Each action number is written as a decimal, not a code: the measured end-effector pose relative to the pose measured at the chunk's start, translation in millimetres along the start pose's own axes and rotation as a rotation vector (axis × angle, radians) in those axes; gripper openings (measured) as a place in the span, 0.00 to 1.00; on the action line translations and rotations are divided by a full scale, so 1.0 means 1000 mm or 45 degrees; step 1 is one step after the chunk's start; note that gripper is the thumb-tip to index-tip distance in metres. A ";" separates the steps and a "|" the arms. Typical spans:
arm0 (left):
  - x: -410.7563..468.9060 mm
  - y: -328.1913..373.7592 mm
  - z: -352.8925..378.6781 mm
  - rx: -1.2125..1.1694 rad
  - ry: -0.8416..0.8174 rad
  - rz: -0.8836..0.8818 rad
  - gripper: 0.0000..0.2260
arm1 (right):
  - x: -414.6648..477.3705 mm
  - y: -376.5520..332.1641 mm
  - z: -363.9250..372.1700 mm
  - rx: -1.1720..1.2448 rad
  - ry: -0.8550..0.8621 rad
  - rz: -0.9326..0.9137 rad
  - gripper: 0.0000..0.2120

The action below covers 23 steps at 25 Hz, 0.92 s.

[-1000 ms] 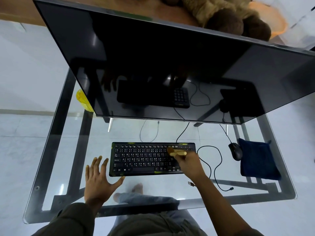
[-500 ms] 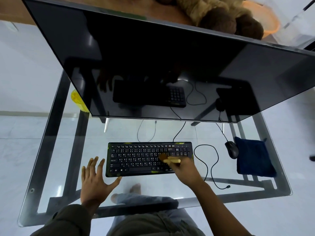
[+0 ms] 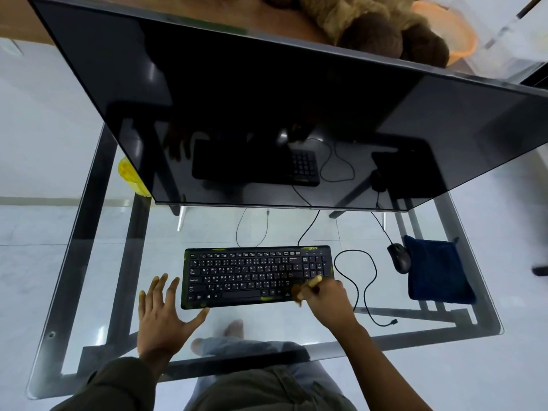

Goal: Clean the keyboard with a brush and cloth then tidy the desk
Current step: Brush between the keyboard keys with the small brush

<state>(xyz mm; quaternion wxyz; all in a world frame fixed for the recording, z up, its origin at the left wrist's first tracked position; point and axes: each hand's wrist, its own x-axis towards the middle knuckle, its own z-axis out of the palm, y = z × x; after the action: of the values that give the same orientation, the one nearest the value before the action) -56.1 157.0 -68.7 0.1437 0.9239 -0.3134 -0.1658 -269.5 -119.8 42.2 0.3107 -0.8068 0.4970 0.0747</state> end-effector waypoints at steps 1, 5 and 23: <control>0.000 0.000 0.000 0.002 -0.002 -0.001 0.45 | -0.001 0.000 0.002 0.022 -0.034 -0.001 0.14; -0.001 0.002 0.000 0.005 0.006 0.003 0.45 | 0.002 0.004 -0.005 0.031 0.108 0.077 0.16; -0.001 0.004 -0.004 0.002 0.018 -0.003 0.46 | 0.006 0.037 -0.036 0.334 0.160 0.039 0.10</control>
<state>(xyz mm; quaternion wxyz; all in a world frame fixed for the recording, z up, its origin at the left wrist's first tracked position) -57.4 155.2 -63.6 0.1451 0.9256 -0.3113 -0.1592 -304.8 -156.9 51.9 0.3806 -0.7546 0.5332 -0.0370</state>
